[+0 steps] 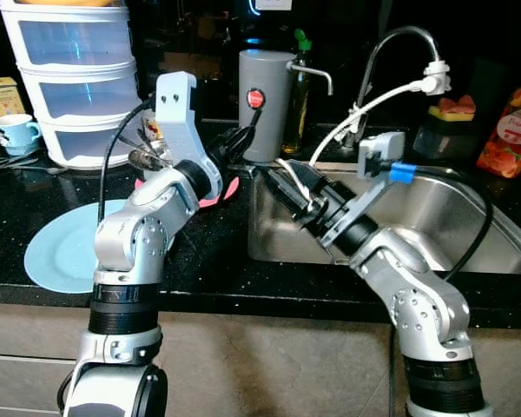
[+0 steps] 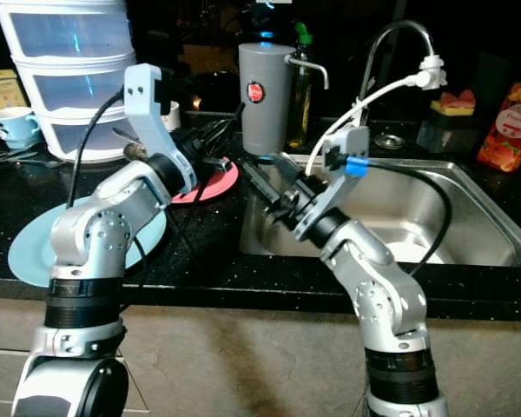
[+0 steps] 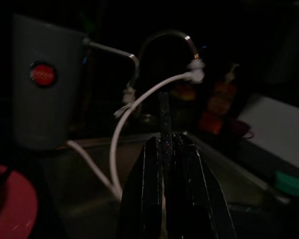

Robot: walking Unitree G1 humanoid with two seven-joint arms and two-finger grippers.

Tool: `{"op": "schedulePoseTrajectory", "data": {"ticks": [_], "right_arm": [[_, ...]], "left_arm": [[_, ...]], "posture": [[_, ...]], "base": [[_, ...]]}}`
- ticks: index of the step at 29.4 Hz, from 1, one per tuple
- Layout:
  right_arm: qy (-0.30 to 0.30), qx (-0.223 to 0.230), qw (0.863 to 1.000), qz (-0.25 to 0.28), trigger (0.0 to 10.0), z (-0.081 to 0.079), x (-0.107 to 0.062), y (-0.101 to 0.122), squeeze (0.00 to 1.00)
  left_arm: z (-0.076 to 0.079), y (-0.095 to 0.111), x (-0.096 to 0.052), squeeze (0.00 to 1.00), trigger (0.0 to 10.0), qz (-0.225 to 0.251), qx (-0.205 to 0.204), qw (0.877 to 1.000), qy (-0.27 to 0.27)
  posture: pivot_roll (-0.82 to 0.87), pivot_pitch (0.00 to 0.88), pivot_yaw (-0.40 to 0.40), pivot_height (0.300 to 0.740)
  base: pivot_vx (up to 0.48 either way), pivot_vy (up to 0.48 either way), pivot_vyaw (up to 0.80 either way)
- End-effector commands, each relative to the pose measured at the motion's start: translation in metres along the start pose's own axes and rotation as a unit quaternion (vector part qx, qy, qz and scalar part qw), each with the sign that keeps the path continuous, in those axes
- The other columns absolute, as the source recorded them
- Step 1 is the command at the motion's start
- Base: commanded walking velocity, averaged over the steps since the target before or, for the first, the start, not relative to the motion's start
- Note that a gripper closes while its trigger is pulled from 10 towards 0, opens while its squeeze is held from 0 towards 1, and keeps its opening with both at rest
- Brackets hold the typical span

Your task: Kitchen organization

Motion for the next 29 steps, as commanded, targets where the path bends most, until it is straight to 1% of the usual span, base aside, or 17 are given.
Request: {"op": "schedulePoseTrajectory", "data": {"ticks": [1,3,4,10,14,16,17,20,21,23,29], "right_arm": [[0.032,0.006,0.999,-0.001,10.0,-0.011,-0.002,0.000,0.00],[0.084,0.009,0.996,-0.007,10.0,-0.027,-0.007,-0.002,0.00],[0.099,0.011,0.995,-0.010,10.0,-0.032,-0.008,-0.003,0.00],[0.115,0.021,0.993,-0.019,10.0,-0.039,-0.009,-0.007,0.00],[0.113,0.039,0.993,-0.021,10.0,-0.041,-0.007,-0.010,0.00],[0.090,0.050,0.994,-0.023,10.0,-0.037,-0.002,-0.012,0.00],[0.090,0.050,0.994,-0.023,10.0,-0.037,-0.002,-0.012,0.00],[0.040,0.060,0.997,-0.034,10.0,-0.024,0.003,-0.017,0.00],[0.040,0.060,0.997,-0.034,10.0,-0.024,0.003,-0.017,0.00],[0.005,0.062,0.997,-0.046,10.0,-0.013,0.005,-0.020,0.00],[-0.012,0.068,0.997,-0.044,10.0,-0.007,0.005,-0.018,0.00]], "left_arm": [[0.007,0.006,0.002,0.00,10.0,0.013,-0.013,0.999,-0.028],[0.011,0.012,0.004,0.00,10.0,0.023,-0.023,0.998,-0.046],[0.012,0.014,0.004,0.00,10.0,0.027,-0.024,0.998,-0.051],[0.015,0.017,0.005,0.00,10.0,0.033,-0.027,0.997,-0.069],[0.019,0.016,0.005,0.00,10.0,0.029,-0.041,0.995,-0.087],[0.023,0.013,0.005,0.00,10.0,0.023,-0.052,0.993,-0.100],[0.023,0.013,0.005,0.00,10.0,0.023,-0.052,0.993,-0.100],[0.029,0.009,0.003,0.00,10.0,0.016,-0.067,0.990,-0.121],[0.029,0.009,0.003,0.00,10.0,0.016,-0.067,0.990,-0.121],[0.035,0.007,0.002,0.00,10.0,0.011,-0.078,0.988,-0.135],[0.037,0.003,0.002,0.00,10.0,0.005,-0.082,0.987,-0.141]], "posture": [[0.06,0.104,-0.028,0.740],[0.06,0.104,-0.029,0.740],[0.06,0.104,-0.029,0.740],[0.05,0.107,-0.033,0.740],[0.05,0.107,-0.033,0.740],[0.05,0.107,-0.033,0.740],[0.05,0.107,-0.033,0.740],[0.05,0.111,-0.032,0.740],[0.05,0.111,-0.032,0.740],[0.05,0.111,-0.032,0.740],[0.05,0.112,-0.031,0.740]], "base": [[0.000,0.000,0.00],[0.000,0.000,0.00],[0.000,0.000,0.00],[0.000,0.000,0.00],[0.000,0.000,0.00],[0.000,0.000,0.00],[0.000,0.000,0.00],[0.000,0.000,0.00],[0.000,0.000,0.00],[0.000,0.000,0.00],[0.000,0.000,0.00]]}}
Point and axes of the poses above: a point about 5 cm out from each wrist's last joint towards the gripper, its own x axis pointing out of the wrist towards the gripper, its own y axis along the axis of the wrist's last joint, z = x × y, the point moved 2 cm from there along x, pointing out of the wrist towards the gripper, and after that the axes turned 10 degrees about -x, right-handed, at the moved point
